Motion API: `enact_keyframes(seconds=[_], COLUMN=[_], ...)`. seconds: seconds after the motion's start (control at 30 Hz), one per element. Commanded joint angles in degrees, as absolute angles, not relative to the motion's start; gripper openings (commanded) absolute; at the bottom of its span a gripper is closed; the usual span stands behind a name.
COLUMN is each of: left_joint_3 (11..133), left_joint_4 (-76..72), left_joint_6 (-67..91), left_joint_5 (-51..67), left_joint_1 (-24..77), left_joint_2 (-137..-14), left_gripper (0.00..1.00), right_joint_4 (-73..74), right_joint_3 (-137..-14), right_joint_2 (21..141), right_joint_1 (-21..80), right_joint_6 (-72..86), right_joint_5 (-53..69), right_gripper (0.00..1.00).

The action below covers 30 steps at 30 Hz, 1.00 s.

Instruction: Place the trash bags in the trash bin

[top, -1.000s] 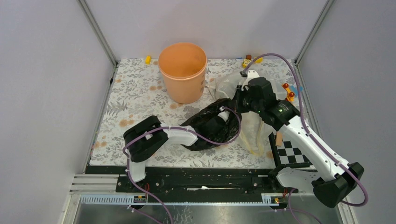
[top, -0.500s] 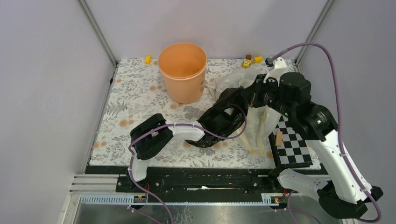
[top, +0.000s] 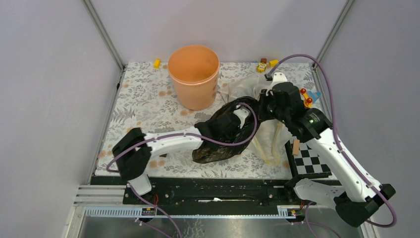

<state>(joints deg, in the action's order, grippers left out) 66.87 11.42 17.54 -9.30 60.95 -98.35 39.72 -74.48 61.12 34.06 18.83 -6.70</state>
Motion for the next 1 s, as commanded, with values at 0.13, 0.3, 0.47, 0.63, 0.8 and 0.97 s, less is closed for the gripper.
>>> enact_keyframes(seconds=[0.13,0.3,0.47,0.63,0.8,0.97], left_joint_3=[70.68,69.49,69.96,69.38,71.35,71.58], left_joint_4=[19.42,22.24,24.26,22.06,21.14,18.62], left_joint_6=[17.11,18.09,22.74,25.35,24.58,20.78], left_joint_5=[-7.36,-17.01,-24.44,-28.52,-25.49,-5.25], left_joint_1=[63.13,63.00,60.80,58.78,58.30,58.32], left_joint_2=[-86.18,-85.94,-92.02,-93.42,-92.25,-88.24], left_gripper=[0.69,0.75,0.65,0.64,0.47,0.41], right_joint_4=[34.43,33.11,34.99,38.50,37.60,36.33], right_joint_3=[-75.05,-75.17,-77.60,-77.80,-74.15,-74.24], right_joint_2=[63.45,62.24,60.89,59.89,58.23,60.41], right_joint_1=[33.84,33.83,33.82,33.83,33.79,33.84], right_joint_6=[18.51,19.36,19.72,19.76,20.54,19.79], right_joint_5=[-11.23,-10.34,-10.15,-11.06,-11.14,-11.59], right_gripper=[0.00,0.00,0.00,0.00,0.00,0.00])
